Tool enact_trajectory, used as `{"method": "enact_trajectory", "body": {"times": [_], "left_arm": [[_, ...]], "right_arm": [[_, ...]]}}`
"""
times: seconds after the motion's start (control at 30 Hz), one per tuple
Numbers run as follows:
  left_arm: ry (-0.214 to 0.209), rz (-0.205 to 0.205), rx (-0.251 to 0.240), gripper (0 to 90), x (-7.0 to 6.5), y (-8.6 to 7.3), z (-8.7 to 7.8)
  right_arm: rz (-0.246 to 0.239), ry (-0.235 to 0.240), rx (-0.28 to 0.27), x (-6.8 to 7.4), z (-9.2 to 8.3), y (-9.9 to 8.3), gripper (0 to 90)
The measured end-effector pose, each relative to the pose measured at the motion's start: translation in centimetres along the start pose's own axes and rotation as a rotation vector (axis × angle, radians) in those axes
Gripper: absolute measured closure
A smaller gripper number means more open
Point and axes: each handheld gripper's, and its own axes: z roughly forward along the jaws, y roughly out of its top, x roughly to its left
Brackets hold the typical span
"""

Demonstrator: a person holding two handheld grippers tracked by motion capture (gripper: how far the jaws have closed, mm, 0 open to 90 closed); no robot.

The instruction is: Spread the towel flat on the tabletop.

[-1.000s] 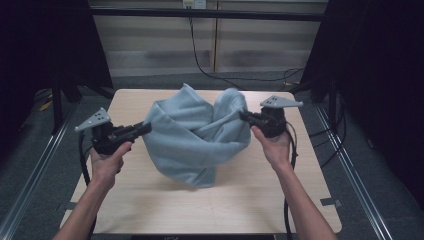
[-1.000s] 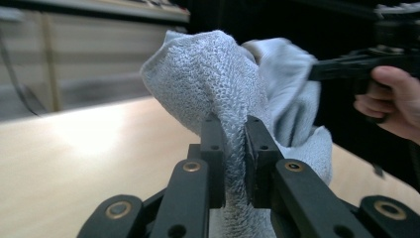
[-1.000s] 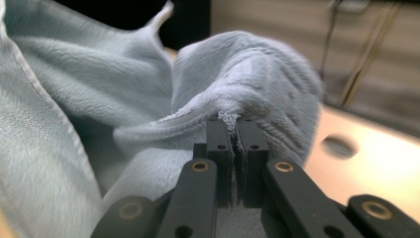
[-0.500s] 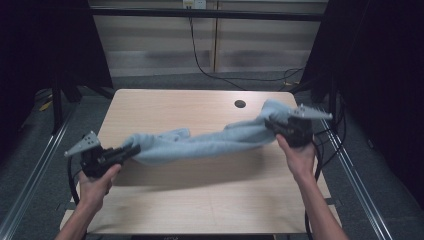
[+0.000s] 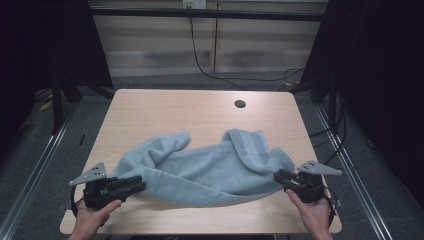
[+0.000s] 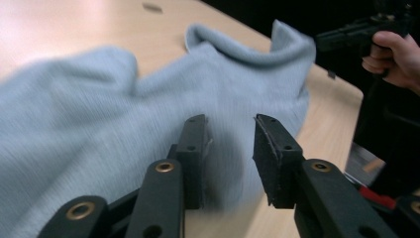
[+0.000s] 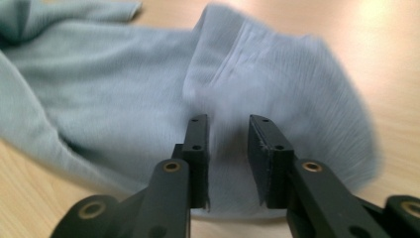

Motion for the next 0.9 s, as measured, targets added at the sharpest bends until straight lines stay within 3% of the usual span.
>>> {"method": "enact_trajectory", "body": {"times": [0.07, 0.1, 0.2, 0.23, 0.27, 0.3, 0.33, 0.37, 0.43, 0.47, 0.5, 0.53, 0.6, 0.63, 0.67, 0.7, 0.77, 0.8, 0.83, 0.87, 0.9], "left_arm": [[0.011, 0.008, -0.025, 64.0, 0.3, 0.9, -0.1], [0.019, 0.013, -0.043, 60.9, 0.7, 2.0, 0.3], [0.035, 0.018, -0.022, 60.9, 1.6, 2.9, 1.5], [0.059, 0.011, -0.019, 61.4, 2.2, 3.2, 2.3], [0.080, -0.023, 0.020, 62.0, 3.7, 3.3, 4.3], [0.080, -0.023, 0.020, 62.9, 3.7, 3.3, 4.3], [0.101, -0.014, 0.051, 62.9, 4.2, 3.2, 5.4], [0.124, 0.001, 0.135, 63.4, 5.2, 2.6, 7.3], [0.119, -0.027, 0.166, 62.0, 5.9, 1.7, 8.4], [0.119, -0.027, 0.166, 61.5, 5.9, 1.7, 8.4], [0.131, -0.007, 0.219, 61.2, 6.0, 1.1, 8.7], [0.146, 0.014, 0.241, 63.2, 6.0, 0.8, 8.8], [0.151, 0.029, 0.260, 71.8, 5.9, 0.4, 8.7], [0.148, 0.044, 0.290, 76.6, 5.7, -0.3, 8.8], [0.148, 0.044, 0.290, 80.7, 5.7, -0.3, 8.8], [0.152, 0.056, 0.316, 80.7, 5.5, -0.5, 8.8], [0.166, 0.087, 0.332, 82.4, 4.9, -0.6, 8.6], [0.167, 0.091, 0.337, 84.5, 4.6, -0.7, 8.4], [0.167, 0.091, 0.337, 85.4, 4.6, -0.7, 8.4], [0.161, 0.082, 0.328, 86.5, 4.5, -1.0, 8.0], [0.161, 0.082, 0.328, 88.0, 4.5, -1.0, 8.0]], "right_arm": [[0.006, 0.001, -0.015, -0.2, -0.5, 0.3, 67.4], [0.025, 0.010, -0.053, -0.5, -1.0, 0.9, 65.3], [0.019, 0.035, -0.059, -0.6, -0.4, 1.7, 64.1], [0.013, 0.054, -0.057, -0.7, 1.2, 2.4, 61.5], [0.019, 0.072, -0.047, -0.7, 2.3, 2.8, 60.4], [0.019, 0.072, -0.047, -0.7, 2.3, 2.8, 60.4], [0.017, 0.084, -0.039, -0.8, 3.4, 3.2, 59.9], [0.022, 0.105, -0.008, -0.9, 5.8, 4.0, 57.5], [0.008, 0.125, 0.036, -0.8, 7.9, 4.8, 52.8], [0.008, 0.125, 0.036, -0.8, 7.9, 4.8, 52.8], [-0.013, 0.137, 0.095, -0.7, 9.8, 5.4, 49.8], [-0.022, 0.140, 0.104, -0.7, 10.6, 5.4, 49.7], [-0.015, 0.139, 0.153, -0.8, 12.1, 5.2, 48.0], [-0.016, 0.148, 0.174, -0.9, 12.7, 4.9, 47.6], [-0.016, 0.148, 0.174, -0.9, 12.7, 4.9, 47.6], [-0.004, 0.147, 0.204, -0.9, 13.2, 4.6, 46.9], [-0.038, 0.128, 0.251, -0.8, 14.1, 4.1, 45.1], [-0.085, 0.067, 0.287, -0.5, 14.6, 3.8, 52.3], [-0.085, 0.067, 0.287, -0.5, 14.6, 3.8, 52.3], [-0.095, 0.046, 0.274, -0.7, 14.7, 3.9, 75.6], [-0.095, 0.046, 0.274, -0.7, 14.7, 3.9, 75.6]]}}
